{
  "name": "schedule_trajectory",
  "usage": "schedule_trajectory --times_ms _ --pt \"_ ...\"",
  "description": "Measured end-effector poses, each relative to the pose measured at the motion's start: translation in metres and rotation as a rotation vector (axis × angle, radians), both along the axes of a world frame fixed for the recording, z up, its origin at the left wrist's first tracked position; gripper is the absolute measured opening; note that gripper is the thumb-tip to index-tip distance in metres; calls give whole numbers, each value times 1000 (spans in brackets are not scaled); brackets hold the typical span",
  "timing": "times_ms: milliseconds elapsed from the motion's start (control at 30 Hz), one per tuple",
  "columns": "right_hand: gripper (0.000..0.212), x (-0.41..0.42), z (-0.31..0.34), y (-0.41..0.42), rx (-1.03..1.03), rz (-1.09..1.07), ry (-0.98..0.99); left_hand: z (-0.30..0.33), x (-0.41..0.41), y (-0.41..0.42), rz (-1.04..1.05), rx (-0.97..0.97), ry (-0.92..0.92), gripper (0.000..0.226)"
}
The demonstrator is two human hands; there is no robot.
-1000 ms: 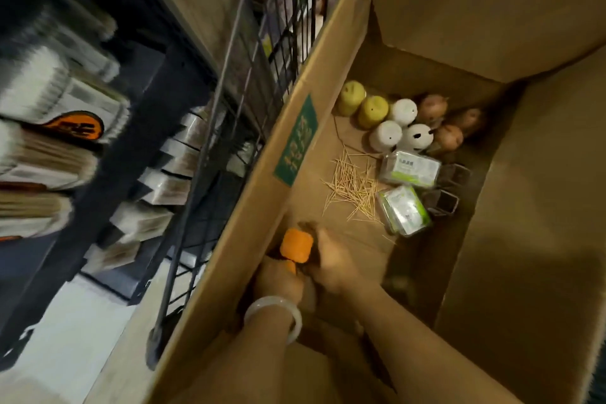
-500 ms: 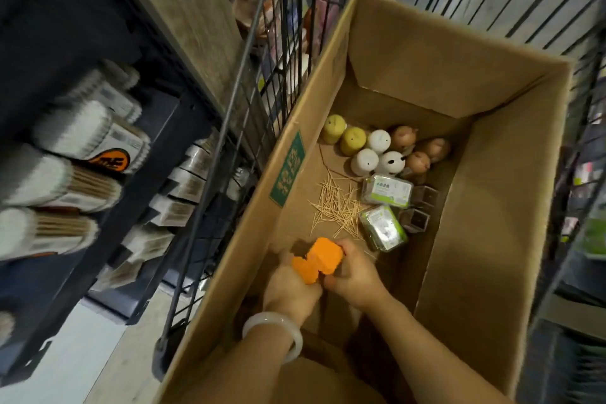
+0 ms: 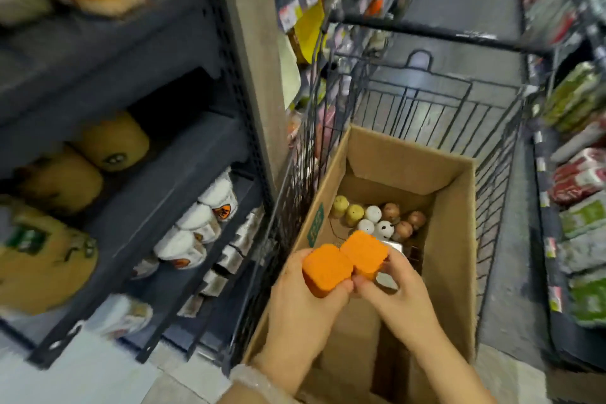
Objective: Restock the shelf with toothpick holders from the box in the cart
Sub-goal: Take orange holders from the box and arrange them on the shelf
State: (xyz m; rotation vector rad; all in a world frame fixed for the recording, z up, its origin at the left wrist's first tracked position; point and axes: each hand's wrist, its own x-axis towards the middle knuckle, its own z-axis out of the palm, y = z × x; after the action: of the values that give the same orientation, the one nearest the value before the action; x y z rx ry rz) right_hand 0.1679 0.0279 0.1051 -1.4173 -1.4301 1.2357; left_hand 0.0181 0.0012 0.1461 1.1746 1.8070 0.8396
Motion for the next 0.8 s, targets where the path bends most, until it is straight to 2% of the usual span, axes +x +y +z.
schedule_trajectory --times_ms 67,167,233,333,400,567,800 --pt "43 -16 36 -3 105 10 26 32 -13 -11 68 88 -66 54" --pt "44 -41 100 -5 269 52 80 88 -32 -27 172 260 -105 62" --pt "49 -57 145 -8 358 69 148 128 -43 -38 236 390 -98 58" --pt "38 -82 205 -14 474 140 240 183 -63 -54 274 563 -43 52" --pt "39 -101 237 -15 512 229 283 213 -78 -63 300 662 -12 52" --pt "40 -152 274 -5 542 391 317 253 -123 -70 394 787 -11 48" --pt "37 -220 284 17 524 517 316 260 -180 -58 554 800 183 47"
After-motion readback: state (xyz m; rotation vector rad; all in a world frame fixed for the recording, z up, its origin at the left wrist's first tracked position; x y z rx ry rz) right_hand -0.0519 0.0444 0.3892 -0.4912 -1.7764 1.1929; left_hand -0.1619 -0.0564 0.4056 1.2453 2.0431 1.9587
